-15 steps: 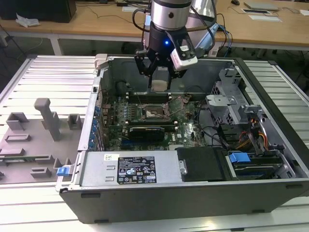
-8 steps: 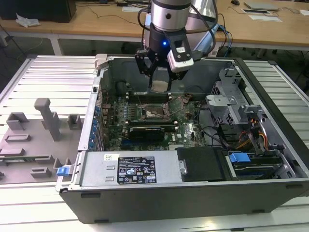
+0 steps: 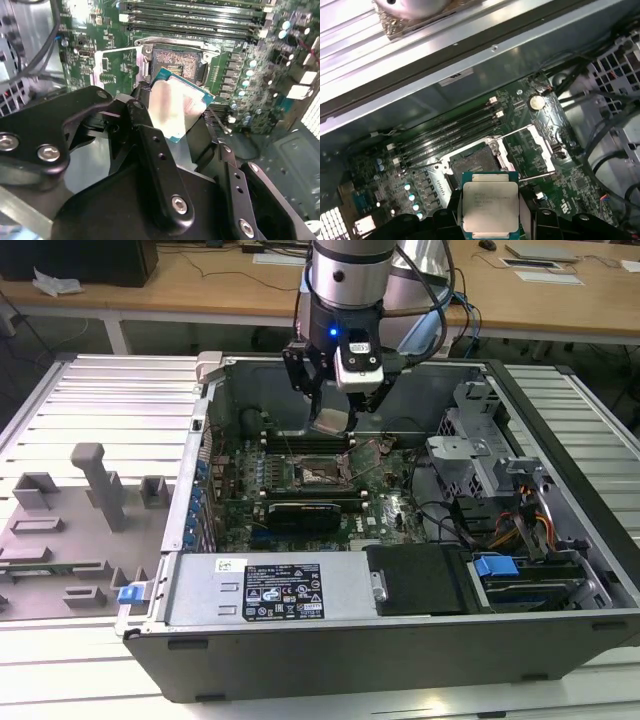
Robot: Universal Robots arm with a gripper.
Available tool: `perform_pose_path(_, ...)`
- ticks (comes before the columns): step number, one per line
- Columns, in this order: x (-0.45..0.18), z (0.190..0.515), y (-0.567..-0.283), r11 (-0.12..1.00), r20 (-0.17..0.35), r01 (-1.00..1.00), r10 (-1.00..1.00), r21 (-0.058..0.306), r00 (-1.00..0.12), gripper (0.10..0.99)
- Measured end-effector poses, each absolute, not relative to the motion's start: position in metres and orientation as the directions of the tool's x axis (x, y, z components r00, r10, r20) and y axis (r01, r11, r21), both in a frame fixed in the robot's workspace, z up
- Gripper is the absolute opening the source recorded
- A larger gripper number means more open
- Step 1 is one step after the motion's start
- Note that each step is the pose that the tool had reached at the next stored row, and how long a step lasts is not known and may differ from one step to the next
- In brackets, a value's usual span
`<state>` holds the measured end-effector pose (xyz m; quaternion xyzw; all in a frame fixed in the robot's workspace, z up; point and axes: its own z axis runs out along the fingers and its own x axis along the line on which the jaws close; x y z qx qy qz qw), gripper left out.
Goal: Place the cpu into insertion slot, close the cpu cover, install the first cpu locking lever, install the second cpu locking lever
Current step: 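Place the cpu into insertion slot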
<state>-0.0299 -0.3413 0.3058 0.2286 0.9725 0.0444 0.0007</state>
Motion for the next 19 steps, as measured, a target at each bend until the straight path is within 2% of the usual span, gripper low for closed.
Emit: perform_pose_path(19, -0.0299, 0.2988, -0.3413, 0.632, 0.019, 0.77, 0.772, 0.087, -0.636, 0.541)
